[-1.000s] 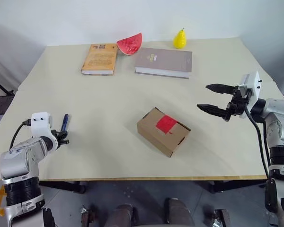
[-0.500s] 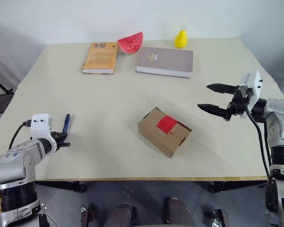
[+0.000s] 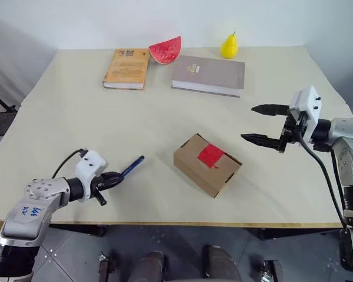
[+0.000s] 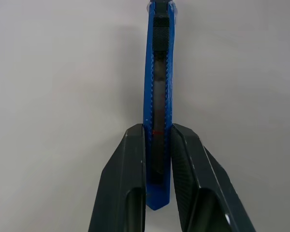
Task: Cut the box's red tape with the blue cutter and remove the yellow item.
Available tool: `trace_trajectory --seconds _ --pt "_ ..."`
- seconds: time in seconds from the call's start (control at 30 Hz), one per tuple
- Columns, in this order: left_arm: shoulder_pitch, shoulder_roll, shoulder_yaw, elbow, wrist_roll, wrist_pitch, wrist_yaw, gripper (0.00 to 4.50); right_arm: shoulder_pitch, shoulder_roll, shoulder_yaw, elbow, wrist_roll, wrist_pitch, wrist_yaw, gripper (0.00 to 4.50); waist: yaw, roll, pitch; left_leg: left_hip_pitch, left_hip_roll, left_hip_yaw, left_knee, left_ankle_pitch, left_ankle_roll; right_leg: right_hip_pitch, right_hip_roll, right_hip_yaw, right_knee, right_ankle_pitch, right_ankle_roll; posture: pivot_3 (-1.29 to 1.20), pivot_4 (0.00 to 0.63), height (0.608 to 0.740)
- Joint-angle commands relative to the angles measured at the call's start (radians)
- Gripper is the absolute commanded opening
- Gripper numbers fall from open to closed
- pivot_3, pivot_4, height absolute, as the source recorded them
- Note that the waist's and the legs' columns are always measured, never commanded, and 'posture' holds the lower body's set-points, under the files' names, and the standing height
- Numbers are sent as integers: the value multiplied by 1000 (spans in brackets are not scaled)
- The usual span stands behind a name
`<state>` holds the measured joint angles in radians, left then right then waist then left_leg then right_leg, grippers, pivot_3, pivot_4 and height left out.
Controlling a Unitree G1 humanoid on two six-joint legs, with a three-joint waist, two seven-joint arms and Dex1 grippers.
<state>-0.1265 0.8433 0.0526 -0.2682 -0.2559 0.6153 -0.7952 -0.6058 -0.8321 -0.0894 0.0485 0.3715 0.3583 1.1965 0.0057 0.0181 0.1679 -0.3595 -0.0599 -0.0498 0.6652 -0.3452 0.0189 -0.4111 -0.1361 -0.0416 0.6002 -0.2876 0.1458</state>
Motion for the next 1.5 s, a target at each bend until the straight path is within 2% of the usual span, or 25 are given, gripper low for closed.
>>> trace_trajectory --seconds 0.03,0.1,0.2,0.37,0.5,0.57,0.8,0.9,1.07,1.5 --pt "-23 0 -99 -55 47 -90 -49 421 11 -52 65 -198 -36 109 -44 4500 1 2 0 0 0 0 0 0 0 0 0 0 0 0 0 0 150 740" --pt "-25 -2 -119 -67 44 -114 -71 421 10 -63 99 -250 -59 119 -55 4500 1 1 1 -1 0 0 0 0 1 0 0 0 1 0 0 0 150 740" --pt "-21 17 -183 -66 94 -189 -111 421 -24 -31 134 -373 -16 318 -142 3905 0 1 1 -4 0 0 1 -1 1 -2 0 0 1 0 0 0 150 740" --pt "-27 18 -199 -42 125 -253 -133 421 -30 -11 205 -493 -9 375 -163 2192 4 1 1 -8 0 -2 2 -1 2 -4 2 -3 0 0 0 0 150 740" --pt "4 67 -223 -16 207 -392 -157 421 -58 9 349 -572 -60 359 -159 788 6 1 1 -8 -1 -2 2 -2 3 -4 3 -5 0 0 0 0 150 740" --pt "12 57 -217 -10 205 -412 -151 421 -65 19 417 -581 -89 341 -148 120 5 1 1 -8 -1 -2 2 -2 3 -4 3 -5 0 0 0 0 150 740" --pt "77 89 -195 -42 196 -418 -180 421 -97 141 576 -503 -180 276 -155 30 -5 0 0 -8 -1 -2 3 -2 3 -5 4 -6 2 0 0 0 150 740" --pt "124 115 -174 -67 182 -396 -198 421 -126 189 702 -449 -271 202 -128 30 -14 -1 0 -7 0 -2 2 -2 3 -5 4 -5 2 0 0 0 150 740" --pt "159 133 -160 -109 176 -349 -204 421 -137 242 789 -363 -366 91 -109 30 -17 -2 -1 -7 0 -2 3 -2 3 -6 5 -5 6 0 0 0 150 740" --pt "181 130 -155 -145 184 -291 -194 421 -175 404 841 -156 -486 -101 -61 30 -31 -2 -1 -3 -1 -2 3 -2 3 -5 5 -5 10 0 0 0 150 740"
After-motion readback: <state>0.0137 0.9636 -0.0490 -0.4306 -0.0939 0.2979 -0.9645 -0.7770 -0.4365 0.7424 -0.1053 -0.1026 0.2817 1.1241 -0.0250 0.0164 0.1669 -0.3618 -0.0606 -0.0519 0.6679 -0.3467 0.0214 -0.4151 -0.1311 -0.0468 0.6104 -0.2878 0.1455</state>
